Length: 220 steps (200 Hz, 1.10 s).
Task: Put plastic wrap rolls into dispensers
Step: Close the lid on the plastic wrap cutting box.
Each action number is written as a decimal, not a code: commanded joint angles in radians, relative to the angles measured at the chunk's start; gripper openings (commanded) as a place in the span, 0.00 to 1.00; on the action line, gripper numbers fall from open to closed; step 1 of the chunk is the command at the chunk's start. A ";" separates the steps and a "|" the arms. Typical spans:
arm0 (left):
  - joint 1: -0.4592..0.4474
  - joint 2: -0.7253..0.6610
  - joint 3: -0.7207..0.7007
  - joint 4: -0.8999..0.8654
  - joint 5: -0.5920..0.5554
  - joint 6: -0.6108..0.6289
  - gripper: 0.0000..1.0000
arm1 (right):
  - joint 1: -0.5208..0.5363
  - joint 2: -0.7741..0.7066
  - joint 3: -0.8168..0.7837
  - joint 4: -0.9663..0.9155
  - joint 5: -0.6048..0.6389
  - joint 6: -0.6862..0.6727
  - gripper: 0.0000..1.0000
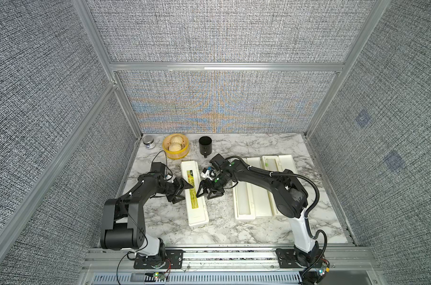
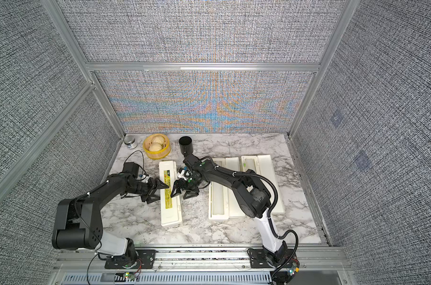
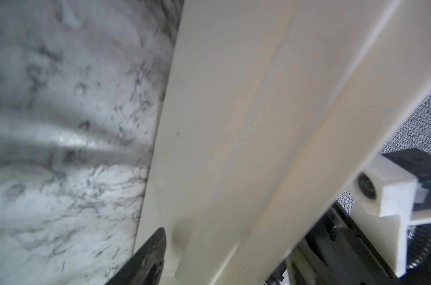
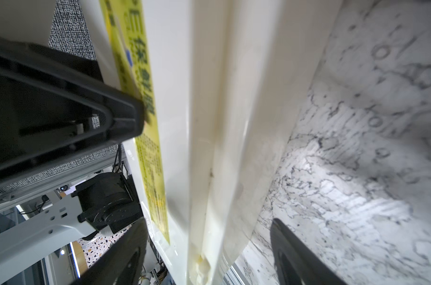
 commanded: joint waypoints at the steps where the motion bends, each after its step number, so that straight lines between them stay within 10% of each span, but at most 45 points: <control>1: 0.009 0.062 0.055 -0.030 -0.148 0.037 0.72 | -0.024 0.020 0.044 0.019 -0.018 -0.003 0.80; 71: 0.036 0.229 0.243 -0.010 -0.145 0.063 0.71 | -0.069 0.156 0.253 0.030 -0.036 0.025 0.80; 220: 0.036 0.320 0.118 0.236 0.025 -0.062 0.65 | -0.024 0.313 0.376 0.119 -0.079 0.095 0.78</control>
